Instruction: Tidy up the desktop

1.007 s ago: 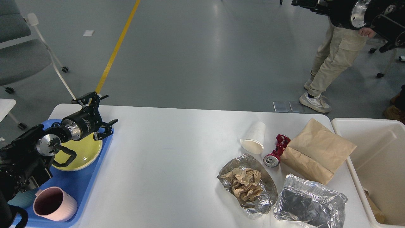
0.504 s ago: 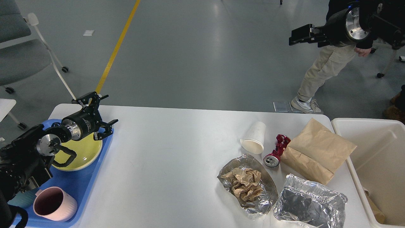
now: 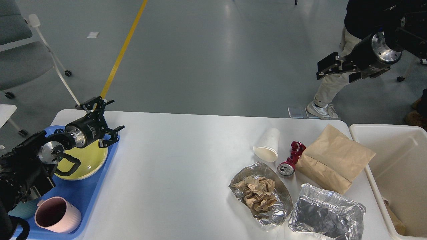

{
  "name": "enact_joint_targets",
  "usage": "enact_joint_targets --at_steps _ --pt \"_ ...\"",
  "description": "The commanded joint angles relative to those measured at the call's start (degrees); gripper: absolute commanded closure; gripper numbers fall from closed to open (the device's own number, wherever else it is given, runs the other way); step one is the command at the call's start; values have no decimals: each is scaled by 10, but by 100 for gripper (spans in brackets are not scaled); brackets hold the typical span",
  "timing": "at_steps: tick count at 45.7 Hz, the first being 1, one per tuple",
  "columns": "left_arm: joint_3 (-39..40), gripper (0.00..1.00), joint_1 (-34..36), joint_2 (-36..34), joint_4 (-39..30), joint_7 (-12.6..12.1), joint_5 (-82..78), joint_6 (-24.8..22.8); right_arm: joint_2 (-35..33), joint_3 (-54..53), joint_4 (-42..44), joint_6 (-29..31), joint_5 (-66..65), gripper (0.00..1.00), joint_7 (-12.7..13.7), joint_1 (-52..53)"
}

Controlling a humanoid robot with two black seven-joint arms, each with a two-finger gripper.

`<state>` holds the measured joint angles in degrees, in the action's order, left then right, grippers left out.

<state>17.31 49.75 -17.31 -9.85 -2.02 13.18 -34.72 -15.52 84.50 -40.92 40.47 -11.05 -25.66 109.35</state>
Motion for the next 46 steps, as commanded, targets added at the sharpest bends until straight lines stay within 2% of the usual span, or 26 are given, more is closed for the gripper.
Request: enact_joint_targets --at_steps 1,13,22,40,46 --pt "0 4 0 0 0 0 0 0 -4 3 1 -2 -3 0 3 39" --pt "0 4 0 0 0 0 0 0 0 21 -1 3 -6 0 1 95" --pt "0 4 0 0 0 0 0 0 -1 53 -54 -7 5 0 1 85" --pt "0 4 0 0 0 0 0 0 -18 13 -69 -52 7 0 1 -35" --pt "0 4 0 0 0 0 0 0 -21 -7 -59 -94 8 0 2 -93"
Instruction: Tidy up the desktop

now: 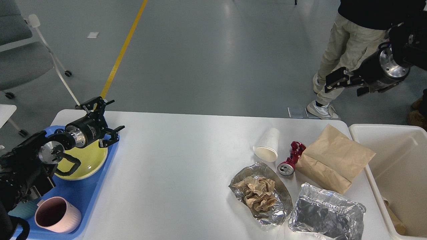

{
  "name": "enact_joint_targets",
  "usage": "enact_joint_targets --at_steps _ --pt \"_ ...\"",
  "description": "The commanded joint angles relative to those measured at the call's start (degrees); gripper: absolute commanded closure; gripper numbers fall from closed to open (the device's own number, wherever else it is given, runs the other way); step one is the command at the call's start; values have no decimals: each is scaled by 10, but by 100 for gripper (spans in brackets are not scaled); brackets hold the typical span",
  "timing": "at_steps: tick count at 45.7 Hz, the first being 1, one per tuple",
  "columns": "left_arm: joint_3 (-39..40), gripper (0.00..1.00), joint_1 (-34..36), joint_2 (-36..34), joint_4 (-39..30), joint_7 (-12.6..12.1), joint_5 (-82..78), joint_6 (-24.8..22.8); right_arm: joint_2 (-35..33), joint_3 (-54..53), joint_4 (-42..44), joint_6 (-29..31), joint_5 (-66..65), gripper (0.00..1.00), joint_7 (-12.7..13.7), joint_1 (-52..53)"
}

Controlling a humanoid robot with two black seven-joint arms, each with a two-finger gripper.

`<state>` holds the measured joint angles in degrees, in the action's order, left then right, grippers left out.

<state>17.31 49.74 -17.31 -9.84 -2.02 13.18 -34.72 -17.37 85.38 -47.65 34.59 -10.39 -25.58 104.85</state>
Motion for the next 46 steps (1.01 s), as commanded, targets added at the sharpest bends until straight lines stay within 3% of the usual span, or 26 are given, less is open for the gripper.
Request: enact_joint_targets --at_steps 1,14,28,46 --pt "-1 4 0 0 0 0 0 0 -5 -19 11 -44 1 0 1 -59" --pt "0 4 0 0 0 0 0 0 -19 -44 76 -121 2 0 1 -199" --pt "0 4 0 0 0 0 0 0 -53 -53 81 -184 1 0 1 -260" --pt "0 4 0 0 0 0 0 0 -88 -54 108 -193 34 0 1 -321"
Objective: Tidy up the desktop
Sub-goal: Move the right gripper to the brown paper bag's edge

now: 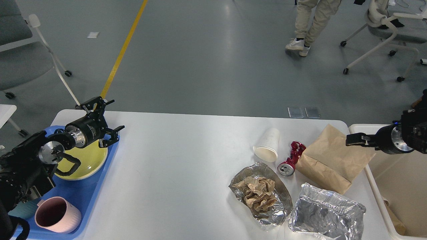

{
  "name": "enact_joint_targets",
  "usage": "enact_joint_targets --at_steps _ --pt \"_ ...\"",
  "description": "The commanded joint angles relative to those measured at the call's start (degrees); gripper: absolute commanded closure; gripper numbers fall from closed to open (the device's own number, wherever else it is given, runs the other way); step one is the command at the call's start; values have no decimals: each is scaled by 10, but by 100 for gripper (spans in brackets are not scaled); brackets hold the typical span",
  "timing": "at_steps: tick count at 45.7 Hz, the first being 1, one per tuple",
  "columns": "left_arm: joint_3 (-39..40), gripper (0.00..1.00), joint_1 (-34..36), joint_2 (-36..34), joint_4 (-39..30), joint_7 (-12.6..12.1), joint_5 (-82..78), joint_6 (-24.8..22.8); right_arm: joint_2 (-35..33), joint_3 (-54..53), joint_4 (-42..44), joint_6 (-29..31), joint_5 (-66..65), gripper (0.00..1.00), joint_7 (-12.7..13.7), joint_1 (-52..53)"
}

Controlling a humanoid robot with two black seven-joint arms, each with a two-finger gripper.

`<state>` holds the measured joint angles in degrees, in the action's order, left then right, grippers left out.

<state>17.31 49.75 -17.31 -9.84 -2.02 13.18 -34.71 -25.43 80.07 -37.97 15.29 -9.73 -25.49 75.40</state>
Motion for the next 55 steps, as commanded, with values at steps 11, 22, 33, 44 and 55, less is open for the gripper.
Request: enact_joint_targets --at_steps 11,22,33,44,55 --pt "0 4 0 0 0 0 0 0 -16 -28 21 -9 45 0 0 -67" --pt "0 4 0 0 0 0 0 0 -17 -62 32 -34 45 0 0 -90" --pt "0 4 0 0 0 0 0 0 -17 -98 53 -37 45 20 2 -112" --pt "0 4 0 0 0 0 0 0 -17 -103 56 -66 46 32 3 -131" --pt "0 4 0 0 0 0 0 0 -16 -105 66 -76 61 66 3 -150"
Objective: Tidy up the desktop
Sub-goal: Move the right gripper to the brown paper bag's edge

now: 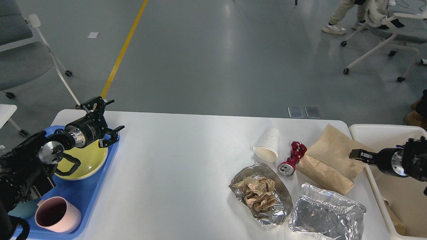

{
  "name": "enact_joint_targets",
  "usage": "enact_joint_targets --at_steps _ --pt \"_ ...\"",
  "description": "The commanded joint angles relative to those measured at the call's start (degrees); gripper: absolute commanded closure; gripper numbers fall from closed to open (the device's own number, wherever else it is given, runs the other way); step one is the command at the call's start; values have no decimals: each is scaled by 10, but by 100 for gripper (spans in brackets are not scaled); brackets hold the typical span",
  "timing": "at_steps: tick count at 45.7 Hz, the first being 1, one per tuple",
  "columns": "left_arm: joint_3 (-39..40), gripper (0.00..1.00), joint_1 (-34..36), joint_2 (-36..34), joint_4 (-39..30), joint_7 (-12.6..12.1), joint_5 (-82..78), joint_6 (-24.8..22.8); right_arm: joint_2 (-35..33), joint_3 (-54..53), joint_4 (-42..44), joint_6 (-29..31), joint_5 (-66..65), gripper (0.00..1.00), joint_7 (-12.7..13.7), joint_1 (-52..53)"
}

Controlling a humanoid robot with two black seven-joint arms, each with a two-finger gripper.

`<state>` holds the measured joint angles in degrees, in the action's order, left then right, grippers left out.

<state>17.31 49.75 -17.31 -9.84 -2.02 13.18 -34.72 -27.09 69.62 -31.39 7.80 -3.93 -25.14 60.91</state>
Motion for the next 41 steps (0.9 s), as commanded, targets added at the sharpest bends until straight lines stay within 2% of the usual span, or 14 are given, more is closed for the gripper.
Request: enact_joint_targets --at_steps 1,5,8,41 --pt "0 4 0 0 0 0 0 0 -1 0 0 -1 3 70 0 -5" --pt "0 4 0 0 0 0 0 0 -1 0 0 1 3 85 -1 -4" --pt "0 4 0 0 0 0 0 0 0 0 0 5 3 100 -1 -3" --pt "0 4 0 0 0 0 0 0 -15 2 -3 11 3 100 -2 6"
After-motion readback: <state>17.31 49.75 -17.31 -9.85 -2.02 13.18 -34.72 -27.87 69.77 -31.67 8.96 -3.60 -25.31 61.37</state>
